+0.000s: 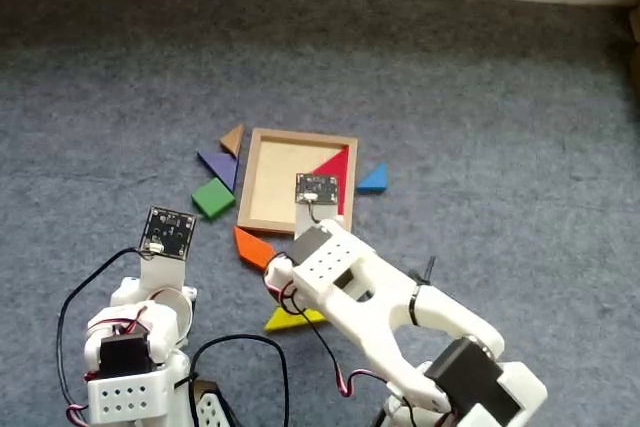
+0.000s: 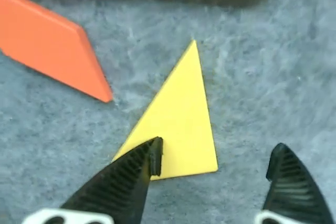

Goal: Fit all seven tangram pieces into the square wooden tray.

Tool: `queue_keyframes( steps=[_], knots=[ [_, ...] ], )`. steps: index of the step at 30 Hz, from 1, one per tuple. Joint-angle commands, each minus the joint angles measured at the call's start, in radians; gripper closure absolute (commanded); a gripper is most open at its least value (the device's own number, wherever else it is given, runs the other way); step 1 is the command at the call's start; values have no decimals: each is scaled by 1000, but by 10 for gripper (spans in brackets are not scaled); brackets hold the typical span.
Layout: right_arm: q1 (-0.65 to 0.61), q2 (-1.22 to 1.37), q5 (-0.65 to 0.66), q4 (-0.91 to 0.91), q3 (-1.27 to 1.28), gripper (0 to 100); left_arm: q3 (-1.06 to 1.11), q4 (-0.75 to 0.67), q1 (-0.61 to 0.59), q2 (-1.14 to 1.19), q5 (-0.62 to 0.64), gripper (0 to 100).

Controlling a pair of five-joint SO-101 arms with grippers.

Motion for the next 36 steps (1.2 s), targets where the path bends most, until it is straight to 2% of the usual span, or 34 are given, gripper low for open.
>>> queue_keyframes(
  steps=[1,6,11,18,24,28,32,36],
  knots=[
    [-18,8,-26,-22,-58,675,19,6,7,-27,6,944],
    [-12,18,-21,-67,-54,675,19,6,7,-27,6,944],
    [59,19,-5,-76,-51,675,19,6,7,-27,6,944],
    [231,19,244,51,-28,675,19,6,7,-27,6,944],
    [343,18,471,50,56,675,19,6,7,-27,6,944],
    [496,8,605,48,59,676,19,6,7,-27,6,944],
    [621,-5,641,56,59,676,19,6,7,-27,6,944],
    [625,-113,635,56,67,676,19,6,7,-27,6,944]
  ],
)
